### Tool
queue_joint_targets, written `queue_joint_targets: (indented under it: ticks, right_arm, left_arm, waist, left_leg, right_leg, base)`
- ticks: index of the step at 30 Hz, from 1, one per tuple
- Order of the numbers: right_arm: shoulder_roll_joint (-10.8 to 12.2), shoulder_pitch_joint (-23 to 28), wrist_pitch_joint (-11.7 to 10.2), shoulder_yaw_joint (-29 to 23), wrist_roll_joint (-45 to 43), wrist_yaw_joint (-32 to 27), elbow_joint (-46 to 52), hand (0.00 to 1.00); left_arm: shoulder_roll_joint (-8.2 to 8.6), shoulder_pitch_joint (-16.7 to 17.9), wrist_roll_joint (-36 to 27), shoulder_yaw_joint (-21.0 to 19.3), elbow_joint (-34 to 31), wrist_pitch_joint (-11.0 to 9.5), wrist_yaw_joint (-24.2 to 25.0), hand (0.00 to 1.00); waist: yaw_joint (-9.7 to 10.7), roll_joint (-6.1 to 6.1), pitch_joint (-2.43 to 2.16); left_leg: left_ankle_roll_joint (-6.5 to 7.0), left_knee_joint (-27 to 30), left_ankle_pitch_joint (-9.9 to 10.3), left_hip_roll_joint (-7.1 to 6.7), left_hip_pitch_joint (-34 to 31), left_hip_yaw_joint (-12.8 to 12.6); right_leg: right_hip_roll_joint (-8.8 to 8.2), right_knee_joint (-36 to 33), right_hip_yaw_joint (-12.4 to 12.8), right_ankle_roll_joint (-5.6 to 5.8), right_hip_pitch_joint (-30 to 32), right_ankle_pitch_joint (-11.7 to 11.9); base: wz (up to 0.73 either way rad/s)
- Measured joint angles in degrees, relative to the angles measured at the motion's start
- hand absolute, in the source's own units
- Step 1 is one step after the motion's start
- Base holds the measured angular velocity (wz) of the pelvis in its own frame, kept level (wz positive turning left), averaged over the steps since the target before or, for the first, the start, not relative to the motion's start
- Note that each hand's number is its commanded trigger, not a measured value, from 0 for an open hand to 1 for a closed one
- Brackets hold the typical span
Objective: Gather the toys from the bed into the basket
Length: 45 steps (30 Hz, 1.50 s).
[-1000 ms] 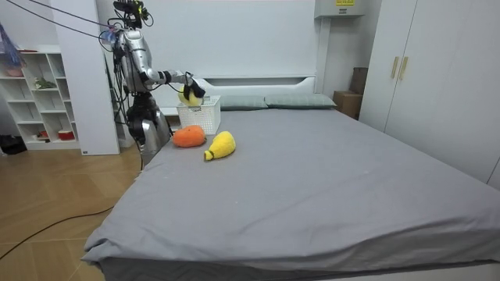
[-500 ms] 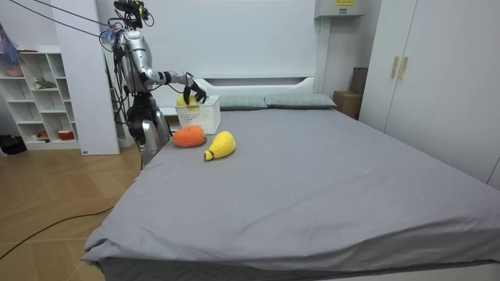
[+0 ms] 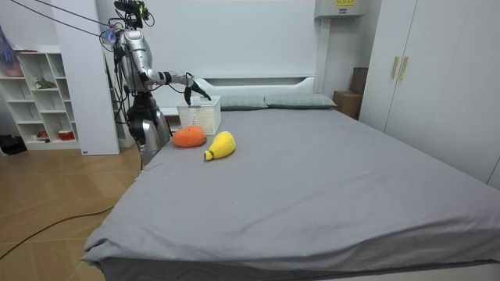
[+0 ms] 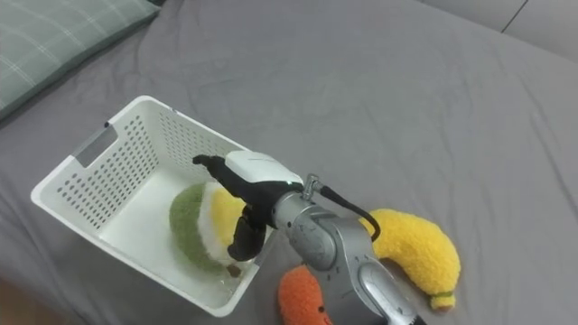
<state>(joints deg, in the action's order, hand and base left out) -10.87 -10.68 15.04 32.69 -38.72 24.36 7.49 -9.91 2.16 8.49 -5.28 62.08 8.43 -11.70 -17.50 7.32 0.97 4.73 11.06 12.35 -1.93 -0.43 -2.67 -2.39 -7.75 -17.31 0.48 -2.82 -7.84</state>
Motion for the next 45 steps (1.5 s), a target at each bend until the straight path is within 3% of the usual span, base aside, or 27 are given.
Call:
queue_joint_targets:
  ticks: [11, 18, 25, 27, 30, 37, 45]
  right_arm:
    - [-0.2, 1.0, -0.2, -3.5, 2.3, -5.5, 3.7, 0.00]
    - [0.2, 4.2, -3.8, -13.2, 7.2, -16.3, 7.2, 0.00]
    - [0.1, 7.7, -5.1, -21.8, 11.6, -23.6, 7.4, 0.00]
    - [0.0, 8.2, -5.3, -23.9, 11.7, -25.4, 8.7, 0.00]
    - [0.1, 10.4, -7.9, -27.3, 14.8, -28.6, 9.0, 0.00]
    - [-0.1, 12.5, -8.0, -34.0, 17.7, -32.5, 5.0, 0.00]
    - [-0.3, 14.6, -8.0, -34.9, 18.2, -32.3, -1.0, 0.00]
  left_arm:
    - [0.28, 1.7, 0.0, -0.3, 0.0, -0.1, -2.1, 0.00]
    - [1.18, 3.7, -1.4, -1.5, 0.8, -0.5, -3.5, 0.00]
    - [2.30, 4.6, -3.5, -3.7, 0.8, -2.1, -4.1, 0.00]
    - [2.33, 5.0, -3.5, -4.2, 0.8, -2.6, -4.0, 0.00]
    - [2.41, 6.2, -3.6, -5.2, 0.9, -2.9, -4.1, 0.00]
    - [2.75, 9.4, -4.0, -5.7, 0.7, -2.6, -5.1, 0.00]
    - [2.73, 9.1, -4.0, -5.8, -0.5, -2.7, -5.4, 0.00]
  waist:
    - [1.8, -0.25, -0.30]
    - [5.3, -1.82, -0.85]
    - [9.5, -2.13, -1.04]
    - [9.7, -2.17, -1.14]
    - [11.4, -2.25, -1.57]
    - [14.1, -2.47, -1.42]
    - [15.6, -2.38, -1.26]
  left_leg:
    - [0.04, 0.4, -0.1, -0.01, 0.7, -0.2]
    - [0.09, -0.4, -0.1, 0.03, 2.7, -1.0]
    - [0.08, -0.7, -0.1, 0.25, 3.2, -2.7]
    - [0.08, -0.8, -0.1, 0.35, 3.2, -3.5]
    - [0.09, -0.8, -0.1, 0.32, 3.5, -3.6]
    - [0.10, -1.6, -0.1, 0.41, 4.9, -4.4]
    - [0.10, -1.7, -0.1, 0.43, 5.0, -4.9]
  right_leg:
    - [0.06, 0.0, 0.5, 0.00, -0.4, 0.0]
    - [-0.15, -0.1, 2.1, 0.04, -2.0, 0.0]
    - [0.44, -0.6, 5.0, 0.06, -1.7, 0.0]
    - [0.53, -0.9, 6.0, 0.05, -1.1, 0.0]
    - [0.50, -0.9, 6.1, 0.07, -1.2, 0.1]
    - [0.53, -0.9, 6.2, 0.12, -2.1, 0.1]
    - [0.54, -1.0, 7.1, 0.12, -1.9, 0.1]
  base:
    - [-0.01]
    - [-0.05]
    - [-0.13]
    - [-0.20]
    - [-0.05]
    - [-0.04]
    - [-0.03]
